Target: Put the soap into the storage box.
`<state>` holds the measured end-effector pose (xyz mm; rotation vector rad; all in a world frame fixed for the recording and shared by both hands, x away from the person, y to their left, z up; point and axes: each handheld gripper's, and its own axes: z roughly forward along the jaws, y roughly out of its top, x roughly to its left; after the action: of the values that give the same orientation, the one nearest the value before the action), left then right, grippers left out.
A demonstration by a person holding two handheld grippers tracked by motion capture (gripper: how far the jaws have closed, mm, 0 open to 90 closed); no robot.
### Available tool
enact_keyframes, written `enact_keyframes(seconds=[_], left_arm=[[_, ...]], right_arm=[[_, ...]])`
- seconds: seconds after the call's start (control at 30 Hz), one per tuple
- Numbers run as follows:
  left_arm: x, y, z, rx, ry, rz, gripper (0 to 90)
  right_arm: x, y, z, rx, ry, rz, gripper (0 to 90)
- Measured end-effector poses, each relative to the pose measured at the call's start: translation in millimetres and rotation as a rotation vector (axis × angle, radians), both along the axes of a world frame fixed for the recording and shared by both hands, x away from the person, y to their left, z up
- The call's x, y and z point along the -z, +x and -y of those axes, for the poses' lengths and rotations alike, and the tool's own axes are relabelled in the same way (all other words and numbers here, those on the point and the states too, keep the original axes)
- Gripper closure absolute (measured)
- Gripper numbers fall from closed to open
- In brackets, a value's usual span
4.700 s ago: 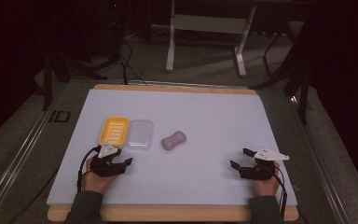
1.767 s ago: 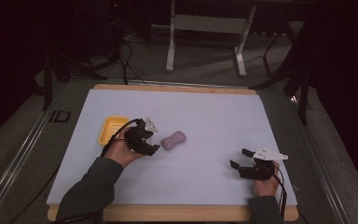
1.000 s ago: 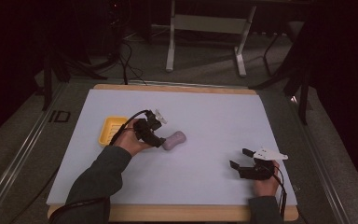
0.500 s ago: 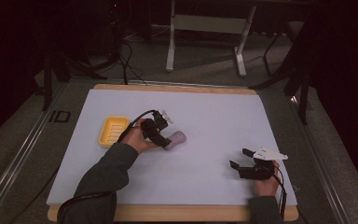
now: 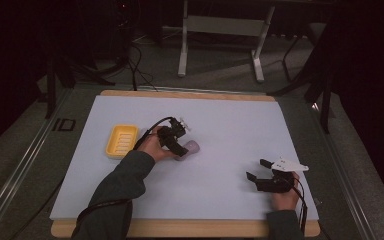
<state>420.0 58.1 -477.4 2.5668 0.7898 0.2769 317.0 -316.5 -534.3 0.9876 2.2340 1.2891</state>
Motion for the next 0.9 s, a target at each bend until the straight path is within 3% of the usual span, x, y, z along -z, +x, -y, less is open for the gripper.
enact_keyframes(seconds=[0.23, 0.67, 0.9], left_arm=[[6.5, 3.3, 9.4, 0.026, 0.017, -0.03, 33.7], [14.8, 9.6, 20.0, 0.031, 0.03, -0.058, 33.1], [24.5, 12.5, 29.2, 0.028, 0.034, -0.093, 34.8]], right_arm=[[0.1, 0.1, 0.0, 0.0, -0.001, 0.0, 19.7], [0.1, 0.2, 0.0, 0.0, -0.001, -0.001, 19.6], [0.1, 0.3, -0.4, -0.001, -0.005, -0.003, 19.6]])
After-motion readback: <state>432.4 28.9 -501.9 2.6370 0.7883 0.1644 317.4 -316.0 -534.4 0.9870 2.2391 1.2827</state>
